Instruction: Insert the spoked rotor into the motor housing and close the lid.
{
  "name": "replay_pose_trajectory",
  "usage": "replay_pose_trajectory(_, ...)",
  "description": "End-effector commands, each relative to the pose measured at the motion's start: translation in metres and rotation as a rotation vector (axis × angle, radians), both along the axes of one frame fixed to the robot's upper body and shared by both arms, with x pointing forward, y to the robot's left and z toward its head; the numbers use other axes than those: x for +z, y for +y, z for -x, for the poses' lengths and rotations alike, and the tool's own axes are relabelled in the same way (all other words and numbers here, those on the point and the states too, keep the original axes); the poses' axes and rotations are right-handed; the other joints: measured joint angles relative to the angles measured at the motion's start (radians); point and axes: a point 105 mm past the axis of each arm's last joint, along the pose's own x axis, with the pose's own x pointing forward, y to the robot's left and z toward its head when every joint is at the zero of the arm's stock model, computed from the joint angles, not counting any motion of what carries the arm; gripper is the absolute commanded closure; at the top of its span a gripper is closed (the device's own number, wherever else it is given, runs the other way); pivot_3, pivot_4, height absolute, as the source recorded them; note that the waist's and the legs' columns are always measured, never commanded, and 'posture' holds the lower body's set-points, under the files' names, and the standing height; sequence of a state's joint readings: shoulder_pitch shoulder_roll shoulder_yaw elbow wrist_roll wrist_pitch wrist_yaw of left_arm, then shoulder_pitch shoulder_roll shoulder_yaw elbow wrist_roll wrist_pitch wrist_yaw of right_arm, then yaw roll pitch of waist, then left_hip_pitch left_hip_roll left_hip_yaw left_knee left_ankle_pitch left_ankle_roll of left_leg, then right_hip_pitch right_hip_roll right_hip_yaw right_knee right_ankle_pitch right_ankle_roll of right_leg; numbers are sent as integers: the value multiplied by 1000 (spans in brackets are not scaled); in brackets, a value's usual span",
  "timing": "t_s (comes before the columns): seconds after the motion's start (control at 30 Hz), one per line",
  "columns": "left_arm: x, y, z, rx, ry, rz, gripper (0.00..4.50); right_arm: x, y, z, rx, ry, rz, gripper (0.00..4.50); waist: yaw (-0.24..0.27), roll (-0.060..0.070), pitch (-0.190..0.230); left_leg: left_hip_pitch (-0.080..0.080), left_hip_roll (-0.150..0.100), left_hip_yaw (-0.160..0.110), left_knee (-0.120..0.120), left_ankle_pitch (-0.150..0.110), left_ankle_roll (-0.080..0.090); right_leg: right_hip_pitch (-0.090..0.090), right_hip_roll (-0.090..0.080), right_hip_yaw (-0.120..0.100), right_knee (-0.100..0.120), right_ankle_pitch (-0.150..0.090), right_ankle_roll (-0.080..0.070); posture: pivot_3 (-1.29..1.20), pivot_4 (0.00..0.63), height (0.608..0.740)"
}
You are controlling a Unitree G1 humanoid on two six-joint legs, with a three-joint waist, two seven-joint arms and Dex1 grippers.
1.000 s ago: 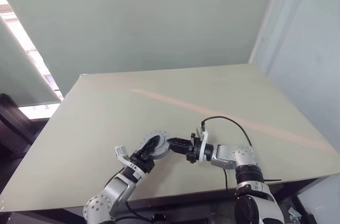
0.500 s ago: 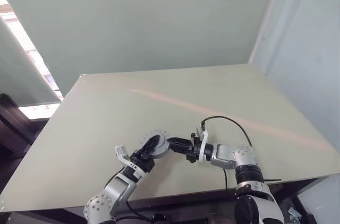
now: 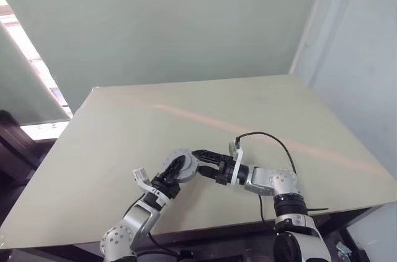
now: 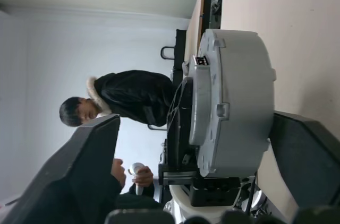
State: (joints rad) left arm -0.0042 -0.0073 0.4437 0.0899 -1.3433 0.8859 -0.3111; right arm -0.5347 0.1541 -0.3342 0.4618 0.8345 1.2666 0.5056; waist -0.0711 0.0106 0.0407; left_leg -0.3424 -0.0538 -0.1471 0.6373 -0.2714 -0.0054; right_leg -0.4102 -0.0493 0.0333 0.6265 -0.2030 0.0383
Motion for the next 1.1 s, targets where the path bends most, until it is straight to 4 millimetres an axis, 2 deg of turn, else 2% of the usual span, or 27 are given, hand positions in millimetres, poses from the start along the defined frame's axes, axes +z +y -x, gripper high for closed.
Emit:
replay_pose_trajectory(0.03,13,3,-6,21,-62,16,2437,6,3,-11,-63,-31,4,0,0,0,0,0,0,0,0,0,0,0,0,0,0,0,0,0,0,740)
replay_pose_trajectory(0.17,19,8,-8,48,-87,25,2445,-5,1,-12,-76,-26,66,0,0,0,0,0,0,0,0,0,0,0,0,0,0,0,0,0,0,740)
replay_pose_trajectory(0.3,35,22,-14,106,-153,6,2445,-13,-5,-18,-134,-107,162,0,0,0,0,0,0,0,0,0,0,0,0,0,0,0,0,0,0,740)
replay_pose_trajectory(0.43,46,46,-20,196,-191,-95,2445,-14,-11,-28,-207,-303,294,0,0,0,0,0,0,0,0,0,0,0,0,0,0,0,0,0,0,740)
replay_pose_trajectory(0.53,48,72,-28,298,-191,-270,2446,-11,-16,-32,-228,-484,410,0,0,0,0,0,0,0,0,0,0,0,0,0,0,0,0,0,0,740)
replay_pose_trajectory(0.67,44,94,-35,407,-157,-420,2446,-4,-20,-32,-239,-703,515,0,2,0,0,0,0,0,0,0,-1,0,0,0,0,0,0,0,0,740)
replay_pose_trajectory(0.73,38,109,-39,481,-116,-501,2446,-4,-19,-26,-182,-880,606,0,4,-1,0,0,0,0,0,0,-1,0,0,0,-1,0,0,0,0,740)
replay_pose_trajectory(0.87,27,121,-43,532,-67,-642,2446,-3,-13,-12,-93,-1116,676,0,10,-2,0,0,-1,0,1,1,-5,0,0,1,-1,0,0,0,0,740)
replay_pose_trajectory(1.1,8,132,-49,560,2,-735,2446,2,-7,-1,-59,-1256,686,0,23,-7,2,0,0,-1,2,0,-2,0,0,0,0,1,0,0,0,740)
